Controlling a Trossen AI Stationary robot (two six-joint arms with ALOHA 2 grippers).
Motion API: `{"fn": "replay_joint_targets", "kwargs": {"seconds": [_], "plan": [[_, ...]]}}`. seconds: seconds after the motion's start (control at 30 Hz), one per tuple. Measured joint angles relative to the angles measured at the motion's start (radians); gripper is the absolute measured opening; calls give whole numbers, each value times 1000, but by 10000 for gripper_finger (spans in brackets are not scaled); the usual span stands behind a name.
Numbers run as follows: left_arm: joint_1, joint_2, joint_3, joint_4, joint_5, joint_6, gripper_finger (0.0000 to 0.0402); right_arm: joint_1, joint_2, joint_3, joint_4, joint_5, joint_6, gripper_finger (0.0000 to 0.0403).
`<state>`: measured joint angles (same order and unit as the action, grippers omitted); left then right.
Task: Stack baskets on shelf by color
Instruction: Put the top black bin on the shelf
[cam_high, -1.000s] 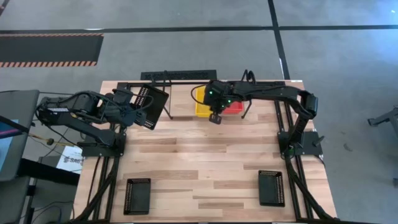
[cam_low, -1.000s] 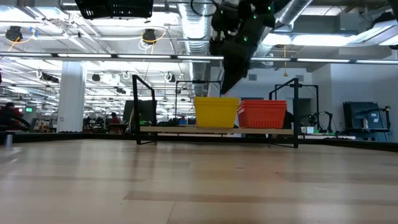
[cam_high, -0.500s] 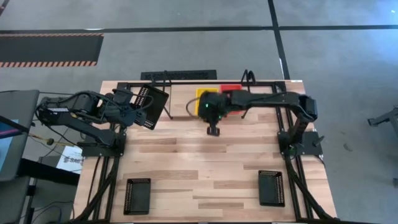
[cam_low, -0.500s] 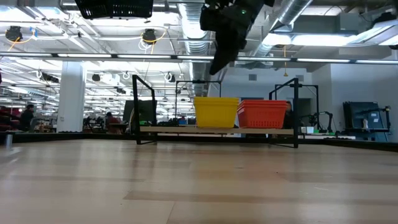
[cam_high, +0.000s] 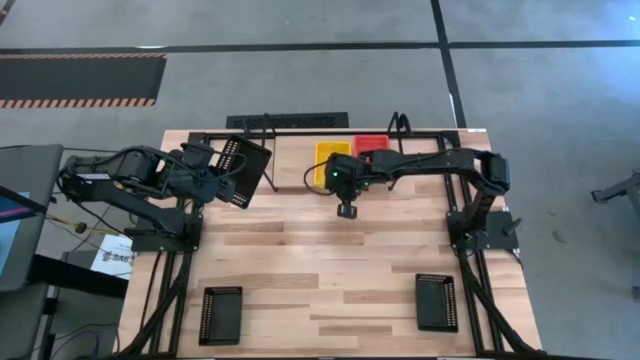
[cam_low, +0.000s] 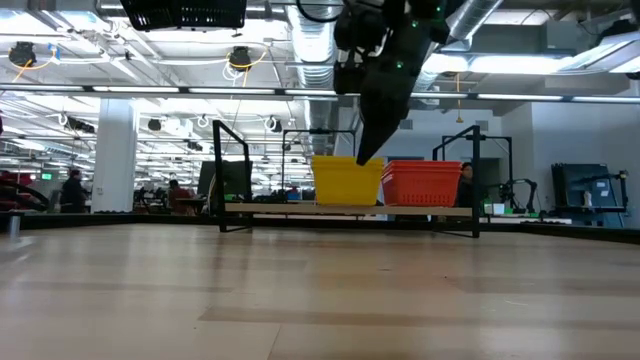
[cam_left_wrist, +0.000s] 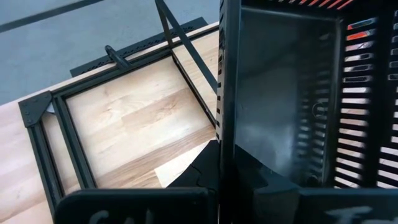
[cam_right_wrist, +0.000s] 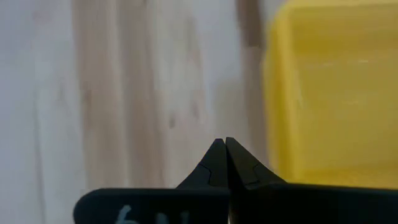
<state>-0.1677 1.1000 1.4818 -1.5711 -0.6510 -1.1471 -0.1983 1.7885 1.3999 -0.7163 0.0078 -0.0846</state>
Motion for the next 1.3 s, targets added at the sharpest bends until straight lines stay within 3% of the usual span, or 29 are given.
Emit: {"fn": "replay_joint_targets", "kwargs": {"seconds": [0.63, 0.8, 0.93, 1.13, 1.3], "plan": [[0, 0, 0, 0, 14, -6, 0, -106, 0, 0, 56, -2, -62, 0], [0, 0, 0, 0, 13, -11, 0, -83, -1, 0, 54, -4, -43, 0], [0, 8, 0, 0, -23, -101, 0, -31, -25, 37, -27, -1, -21, 0], [39, 88, 0, 40, -26, -189, 0, 44, -130, 107, -174, 142, -20, 0], [103, 199, -1, 268, 85, -34, 0, 79, -284, 143, -212, 268, -9, 0]]}}
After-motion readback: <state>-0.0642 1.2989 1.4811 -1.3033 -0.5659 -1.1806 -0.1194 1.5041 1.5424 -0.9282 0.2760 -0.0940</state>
